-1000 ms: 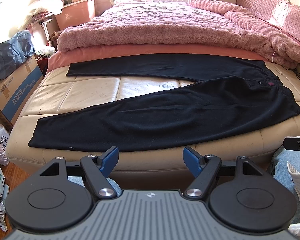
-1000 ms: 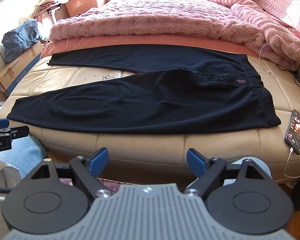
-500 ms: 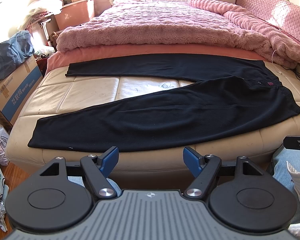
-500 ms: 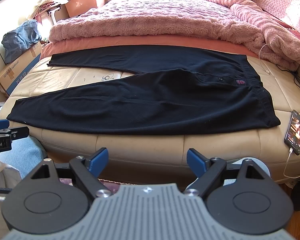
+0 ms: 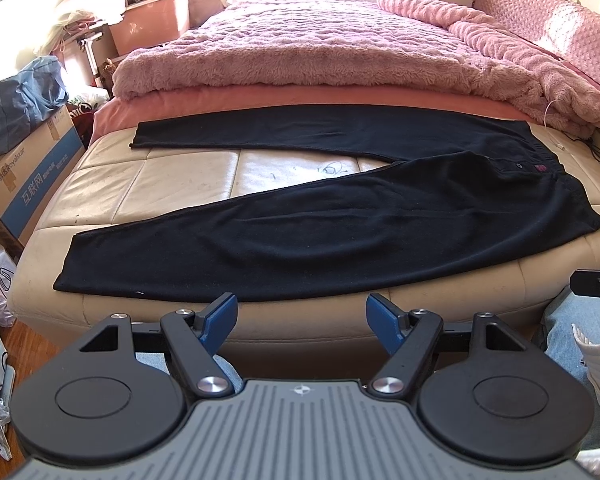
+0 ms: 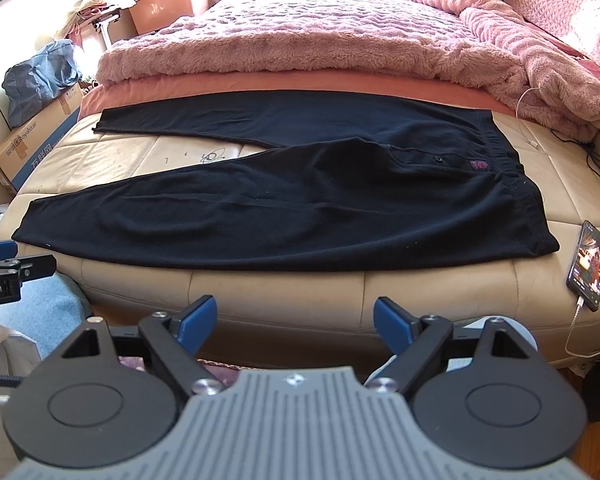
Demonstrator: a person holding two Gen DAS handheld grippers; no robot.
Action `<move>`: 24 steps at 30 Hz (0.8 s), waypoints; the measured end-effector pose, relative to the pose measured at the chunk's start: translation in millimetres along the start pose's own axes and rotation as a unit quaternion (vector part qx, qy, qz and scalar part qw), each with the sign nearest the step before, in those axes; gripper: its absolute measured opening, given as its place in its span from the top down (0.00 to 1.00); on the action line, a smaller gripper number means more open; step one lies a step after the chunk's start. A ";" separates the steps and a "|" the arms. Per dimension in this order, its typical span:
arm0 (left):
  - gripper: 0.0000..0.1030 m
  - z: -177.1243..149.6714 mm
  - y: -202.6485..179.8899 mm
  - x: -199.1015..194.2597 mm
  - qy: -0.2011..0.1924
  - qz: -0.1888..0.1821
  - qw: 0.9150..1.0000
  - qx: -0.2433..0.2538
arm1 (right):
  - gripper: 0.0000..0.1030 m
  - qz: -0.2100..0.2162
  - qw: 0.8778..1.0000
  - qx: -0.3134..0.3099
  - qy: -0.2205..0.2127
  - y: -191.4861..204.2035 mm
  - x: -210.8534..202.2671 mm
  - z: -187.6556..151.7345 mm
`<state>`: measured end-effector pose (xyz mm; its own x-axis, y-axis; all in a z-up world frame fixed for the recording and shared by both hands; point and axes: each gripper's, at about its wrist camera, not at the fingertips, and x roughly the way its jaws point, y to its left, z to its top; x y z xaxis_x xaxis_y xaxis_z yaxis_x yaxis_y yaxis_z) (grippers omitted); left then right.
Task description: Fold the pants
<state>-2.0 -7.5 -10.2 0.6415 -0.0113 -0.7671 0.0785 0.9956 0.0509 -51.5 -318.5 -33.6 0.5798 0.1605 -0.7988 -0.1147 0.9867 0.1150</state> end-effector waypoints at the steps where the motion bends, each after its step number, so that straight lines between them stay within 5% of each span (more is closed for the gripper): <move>1: 0.17 1.4 2.0 0.4 0.000 -0.002 1.000 -0.003 | 0.21 0.001 1.000 -0.001 0.000 -3.8 -3.9 4.8; 10: 0.18 8.4 14.4 0.3 -0.012 -0.003 1.000 0.001 | 0.21 0.021 1.000 -0.004 -0.023 -16.6 -13.1 16.2; 16: 0.26 26.0 41.4 7.3 -0.036 0.023 0.998 0.039 | 0.23 -0.002 0.997 -0.030 -0.072 -47.6 -18.7 32.3; 24: 0.37 49.0 103.2 33.8 -0.033 0.044 0.995 0.089 | 0.57 -0.009 0.995 -0.071 -0.076 -118.0 4.4 59.6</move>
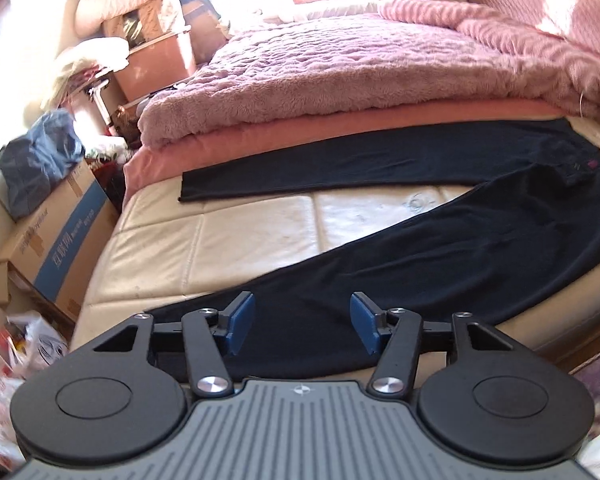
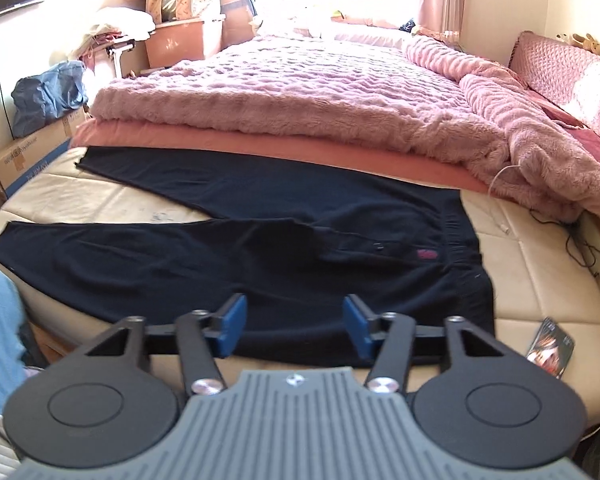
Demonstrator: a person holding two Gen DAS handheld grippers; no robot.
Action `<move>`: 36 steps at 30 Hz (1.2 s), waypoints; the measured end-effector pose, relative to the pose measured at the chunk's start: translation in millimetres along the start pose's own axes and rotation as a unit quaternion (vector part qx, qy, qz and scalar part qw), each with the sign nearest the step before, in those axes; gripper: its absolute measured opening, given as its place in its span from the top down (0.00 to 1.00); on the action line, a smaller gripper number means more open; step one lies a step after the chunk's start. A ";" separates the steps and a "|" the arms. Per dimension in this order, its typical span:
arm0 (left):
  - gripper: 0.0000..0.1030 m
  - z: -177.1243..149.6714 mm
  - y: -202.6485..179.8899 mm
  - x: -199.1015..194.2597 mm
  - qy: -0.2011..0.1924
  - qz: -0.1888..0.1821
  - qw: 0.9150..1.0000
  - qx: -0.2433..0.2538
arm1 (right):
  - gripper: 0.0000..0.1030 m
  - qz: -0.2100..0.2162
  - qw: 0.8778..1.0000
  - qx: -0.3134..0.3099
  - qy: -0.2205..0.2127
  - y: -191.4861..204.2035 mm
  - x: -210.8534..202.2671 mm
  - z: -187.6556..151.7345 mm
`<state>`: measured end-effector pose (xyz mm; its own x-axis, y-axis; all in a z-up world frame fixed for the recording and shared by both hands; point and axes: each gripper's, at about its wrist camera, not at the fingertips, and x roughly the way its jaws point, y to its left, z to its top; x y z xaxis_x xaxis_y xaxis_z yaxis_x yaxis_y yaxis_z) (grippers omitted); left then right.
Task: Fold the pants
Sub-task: 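Close the left tool on the black trouser leg hems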
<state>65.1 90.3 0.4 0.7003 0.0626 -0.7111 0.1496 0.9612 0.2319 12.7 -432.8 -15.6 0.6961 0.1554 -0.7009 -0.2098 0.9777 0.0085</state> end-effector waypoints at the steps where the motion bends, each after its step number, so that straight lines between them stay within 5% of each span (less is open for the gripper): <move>1: 0.37 -0.5 7.1 6.4 0.003 0.002 1.000 0.017 | 0.59 -0.003 1.000 -0.013 0.008 -8.9 6.3 0.1; 5: 0.38 -7.0 41.8 32.8 0.027 -0.017 0.996 0.086 | 0.71 0.012 0.998 -0.042 0.050 -36.4 33.9 2.4; 9: 0.38 -18.0 70.6 59.5 0.074 -0.026 0.982 0.172 | 0.74 0.006 0.996 -0.037 0.081 -56.5 65.2 4.2; 12: 0.38 -29.5 84.8 84.4 0.127 -0.025 0.963 0.235 | 0.74 0.001 0.995 -0.021 0.095 -62.1 82.8 4.6; 17: 0.39 -53.7 95.5 128.1 0.200 -0.028 0.920 0.335 | 0.73 -0.015 0.993 0.008 0.114 -65.5 104.0 6.5; 23: 0.40 -85.4 92.0 156.7 0.225 -0.023 0.878 0.421 | 0.64 -0.036 0.991 0.011 0.130 -64.3 109.7 7.3; 28: 0.40 -97.0 83.3 168.7 0.209 0.001 0.866 0.454 | 0.64 -0.050 0.989 0.014 0.140 -73.0 113.6 10.4; 31: 0.41 -94.8 84.0 167.2 0.214 0.005 0.871 0.443 | 0.64 -0.049 0.988 0.010 0.146 -77.4 116.3 11.6; 36: 0.81 -89.0 78.3 168.7 0.240 -0.015 0.882 0.404 | 0.64 -0.030 0.986 -0.019 0.165 -80.8 126.2 9.5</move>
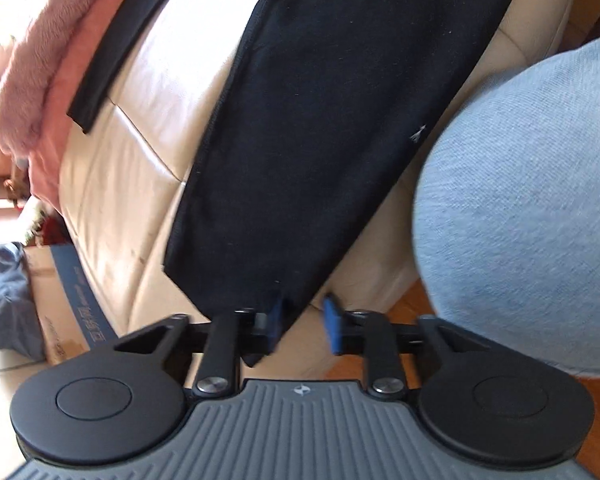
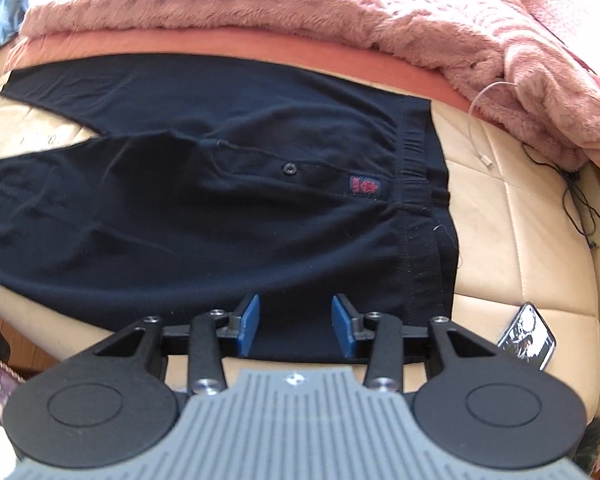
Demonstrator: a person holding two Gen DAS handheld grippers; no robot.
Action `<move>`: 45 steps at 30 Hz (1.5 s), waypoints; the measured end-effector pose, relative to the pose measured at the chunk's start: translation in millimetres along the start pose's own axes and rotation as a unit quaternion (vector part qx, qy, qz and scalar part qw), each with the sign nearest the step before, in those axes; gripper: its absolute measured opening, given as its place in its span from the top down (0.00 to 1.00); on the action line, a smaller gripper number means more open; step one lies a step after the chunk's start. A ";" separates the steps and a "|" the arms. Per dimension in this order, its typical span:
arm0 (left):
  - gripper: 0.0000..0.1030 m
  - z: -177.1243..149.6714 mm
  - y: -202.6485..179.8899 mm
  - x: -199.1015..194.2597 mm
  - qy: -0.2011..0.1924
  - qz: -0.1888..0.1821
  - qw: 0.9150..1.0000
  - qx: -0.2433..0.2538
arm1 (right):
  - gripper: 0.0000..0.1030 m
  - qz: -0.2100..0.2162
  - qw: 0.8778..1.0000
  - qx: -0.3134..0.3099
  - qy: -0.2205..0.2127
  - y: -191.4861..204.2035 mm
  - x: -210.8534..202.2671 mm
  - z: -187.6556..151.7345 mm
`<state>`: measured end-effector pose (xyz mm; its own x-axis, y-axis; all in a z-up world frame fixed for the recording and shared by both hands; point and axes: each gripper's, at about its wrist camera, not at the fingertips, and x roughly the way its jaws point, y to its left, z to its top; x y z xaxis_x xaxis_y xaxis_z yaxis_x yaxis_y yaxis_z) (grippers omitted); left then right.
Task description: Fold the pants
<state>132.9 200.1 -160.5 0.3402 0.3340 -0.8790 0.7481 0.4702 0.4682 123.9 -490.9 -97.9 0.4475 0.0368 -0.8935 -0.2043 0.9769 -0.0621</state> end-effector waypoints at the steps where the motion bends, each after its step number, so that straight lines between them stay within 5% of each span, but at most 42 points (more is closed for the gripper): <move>1: 0.82 1.8 -1.8 0.4 0.004 0.002 1.000 -0.003 | 0.64 0.002 1.000 -0.012 0.003 1.0 1.3 -0.3; 3: 1.00 5.8 -6.2 -1.7 0.008 0.009 1.000 -0.013 | 0.64 0.011 0.999 -0.043 0.004 4.1 1.8 -0.8; 9: 1.00 14.0 7.0 -21.9 -0.017 0.061 0.992 -0.106 | 0.63 0.033 0.989 -0.144 0.006 7.2 -7.9 -10.9; 15: 1.00 27.4 42.8 -61.2 -0.045 0.100 0.963 -0.247 | 0.65 0.037 0.981 -0.189 0.021 -5.2 -2.2 -17.8; 19: 1.00 33.7 57.7 -81.8 -0.057 0.106 0.947 -0.297 | 0.66 -0.026 0.993 -0.113 0.031 -33.3 19.0 -13.9; 23: 1.00 37.8 62.0 -90.9 -0.052 0.115 0.941 -0.314 | 0.66 -0.013 1.000 0.016 0.022 -81.4 29.7 -16.8; 25: 1.00 39.9 64.8 -94.2 -0.046 0.120 0.937 -0.324 | 0.65 -0.003 0.999 0.031 0.009 -92.5 30.1 -18.8; 29: 1.00 43.2 70.8 -104.2 -0.043 0.133 0.928 -0.346 | 0.65 0.041 0.996 -0.076 -0.004 -71.9 20.1 -20.4; 34: 1.00 50.8 81.0 -118.1 -0.050 0.150 0.911 -0.382 | 0.65 0.057 0.974 -0.214 0.043 -43.8 32.5 -32.0; 41: 1.00 68.3 89.4 -128.8 -0.045 0.170 0.903 -0.391 | 0.71 0.061 0.950 -0.293 0.086 -25.0 49.2 -25.7; 45: 1.00 79.6 94.1 -131.3 -0.037 0.179 0.902 -0.392 | 0.71 0.043 0.953 -0.285 0.088 -18.4 64.6 -28.3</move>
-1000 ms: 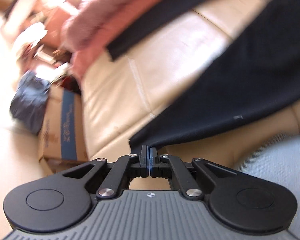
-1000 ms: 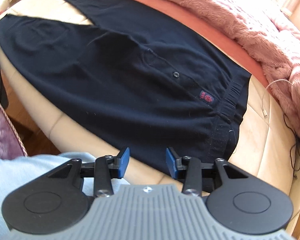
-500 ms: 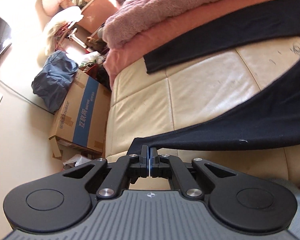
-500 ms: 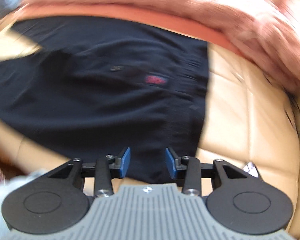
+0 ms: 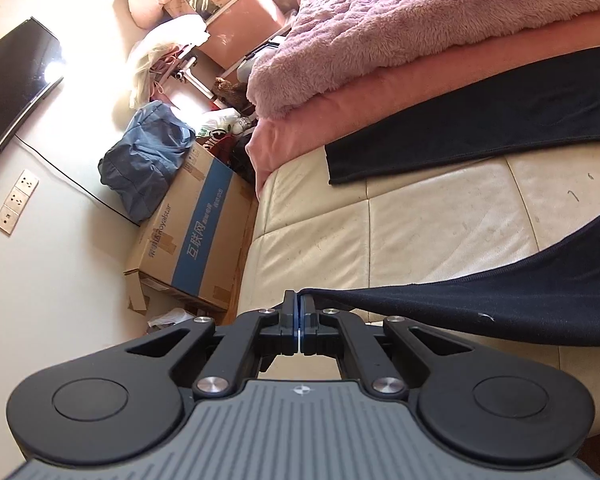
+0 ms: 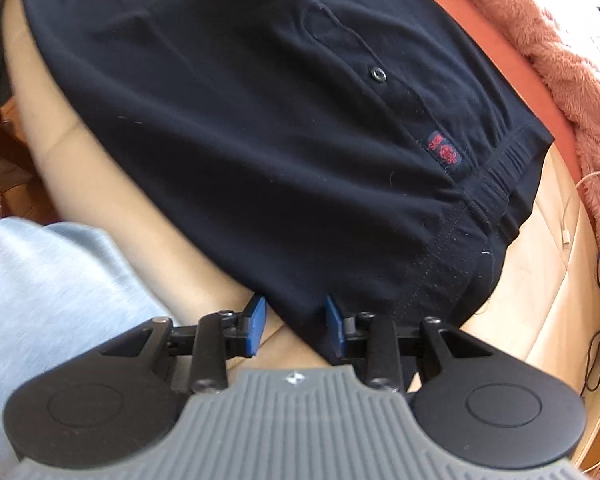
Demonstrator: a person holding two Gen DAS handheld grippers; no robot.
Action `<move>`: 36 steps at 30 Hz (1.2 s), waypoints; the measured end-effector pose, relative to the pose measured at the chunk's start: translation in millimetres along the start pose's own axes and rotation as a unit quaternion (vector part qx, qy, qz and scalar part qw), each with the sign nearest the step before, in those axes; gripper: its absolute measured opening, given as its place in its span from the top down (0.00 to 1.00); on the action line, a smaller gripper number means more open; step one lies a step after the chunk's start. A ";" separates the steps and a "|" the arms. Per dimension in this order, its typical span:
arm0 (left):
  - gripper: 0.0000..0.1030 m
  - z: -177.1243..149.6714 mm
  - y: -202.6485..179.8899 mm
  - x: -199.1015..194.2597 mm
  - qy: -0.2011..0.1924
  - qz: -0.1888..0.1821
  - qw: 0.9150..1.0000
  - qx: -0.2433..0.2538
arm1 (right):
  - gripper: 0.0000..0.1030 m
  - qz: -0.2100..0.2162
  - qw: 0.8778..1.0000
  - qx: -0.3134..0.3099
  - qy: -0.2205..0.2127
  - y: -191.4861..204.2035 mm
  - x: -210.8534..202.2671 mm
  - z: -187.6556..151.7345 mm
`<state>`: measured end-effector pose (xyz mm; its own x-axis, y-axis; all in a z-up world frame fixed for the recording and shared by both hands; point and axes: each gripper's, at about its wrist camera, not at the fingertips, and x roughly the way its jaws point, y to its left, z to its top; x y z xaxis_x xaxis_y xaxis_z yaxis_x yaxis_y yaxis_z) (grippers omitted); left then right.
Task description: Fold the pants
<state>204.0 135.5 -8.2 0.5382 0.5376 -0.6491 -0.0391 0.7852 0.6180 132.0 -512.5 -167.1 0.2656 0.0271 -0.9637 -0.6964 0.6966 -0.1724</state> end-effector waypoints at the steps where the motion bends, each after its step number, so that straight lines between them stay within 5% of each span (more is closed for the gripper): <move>1: 1.00 2.9 -0.4 -1.2 -0.001 0.004 1.000 -0.001 | 0.71 -0.005 1.000 -0.001 -0.006 1.9 -0.6 -2.0; 6: 1.00 14.2 0.6 -1.9 -0.003 0.016 1.000 -0.018 | 1.00 -0.038 0.998 0.010 -0.053 19.3 -9.1 -19.0; 17: 1.00 28.1 18.2 11.7 -0.004 0.029 0.998 -0.063 | 1.00 -0.133 0.974 0.078 -0.166 9.1 -48.4 -25.5; 27: 1.00 69.6 37.4 43.9 -0.026 0.023 0.994 -0.106 | 1.00 -0.183 0.955 0.116 -0.203 -66.3 -80.3 45.8; 36: 1.00 143.9 22.5 112.5 -0.014 0.018 0.995 -0.100 | 1.00 -0.198 0.948 0.170 -0.181 -150.2 -49.9 145.0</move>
<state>384.8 169.4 -3.5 0.5567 0.5599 -0.6136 -0.2240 0.8125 0.5382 320.1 -514.5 -63.6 0.7157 -0.0844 -0.6933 -0.2549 0.8926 -0.3718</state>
